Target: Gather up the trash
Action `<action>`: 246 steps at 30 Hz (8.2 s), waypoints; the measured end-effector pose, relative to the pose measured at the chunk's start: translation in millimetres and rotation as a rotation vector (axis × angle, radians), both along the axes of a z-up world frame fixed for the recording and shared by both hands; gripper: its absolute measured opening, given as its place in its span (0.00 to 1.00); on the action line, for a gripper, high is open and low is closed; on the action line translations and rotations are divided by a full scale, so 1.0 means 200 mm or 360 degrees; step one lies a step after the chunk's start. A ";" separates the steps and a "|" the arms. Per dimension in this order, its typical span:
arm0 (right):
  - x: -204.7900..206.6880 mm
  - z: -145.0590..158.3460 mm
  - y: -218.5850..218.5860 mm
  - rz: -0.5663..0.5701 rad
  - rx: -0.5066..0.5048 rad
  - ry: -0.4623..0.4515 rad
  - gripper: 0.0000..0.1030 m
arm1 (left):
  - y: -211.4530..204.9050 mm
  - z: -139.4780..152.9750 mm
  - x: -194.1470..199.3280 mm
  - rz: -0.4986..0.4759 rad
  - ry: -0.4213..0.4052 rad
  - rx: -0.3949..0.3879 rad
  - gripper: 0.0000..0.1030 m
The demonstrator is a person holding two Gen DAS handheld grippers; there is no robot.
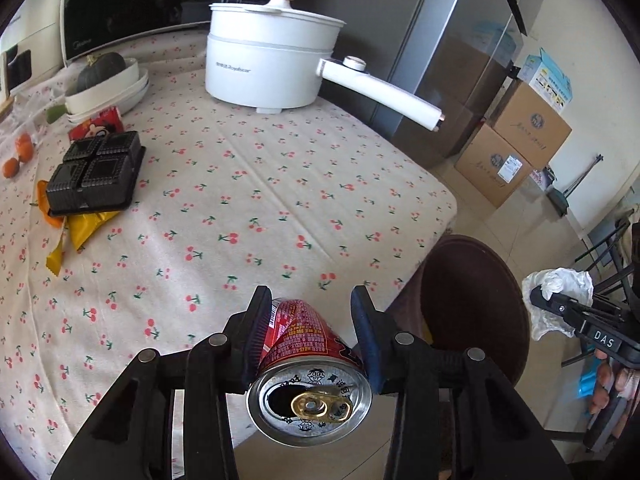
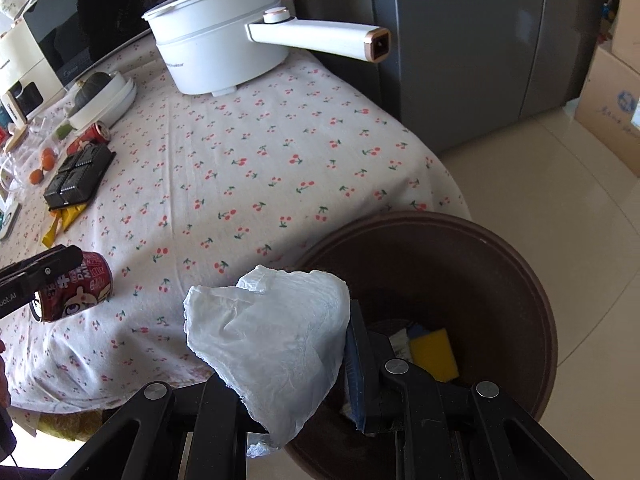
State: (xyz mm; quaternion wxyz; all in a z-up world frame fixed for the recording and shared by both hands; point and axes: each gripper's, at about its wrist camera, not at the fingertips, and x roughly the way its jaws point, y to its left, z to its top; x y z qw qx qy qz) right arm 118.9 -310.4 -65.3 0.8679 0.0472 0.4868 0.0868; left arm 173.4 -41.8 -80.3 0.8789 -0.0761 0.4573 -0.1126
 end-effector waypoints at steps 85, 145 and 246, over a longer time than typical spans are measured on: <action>-0.17 -0.48 -0.55 -0.0009 -0.0152 0.0409 0.22 | -1.05 -1.97 -0.48 -0.1694 0.0358 0.0654 0.65; -0.22 -0.05 -0.49 -0.0193 0.0008 0.0103 0.73 | -0.74 -0.13 -0.18 -0.0631 -0.0040 0.0329 1.00; 0.42 -0.23 1.07 0.0260 -0.0067 0.0229 1.00 | 1.32 -0.11 -0.14 0.0617 0.0344 0.0316 1.00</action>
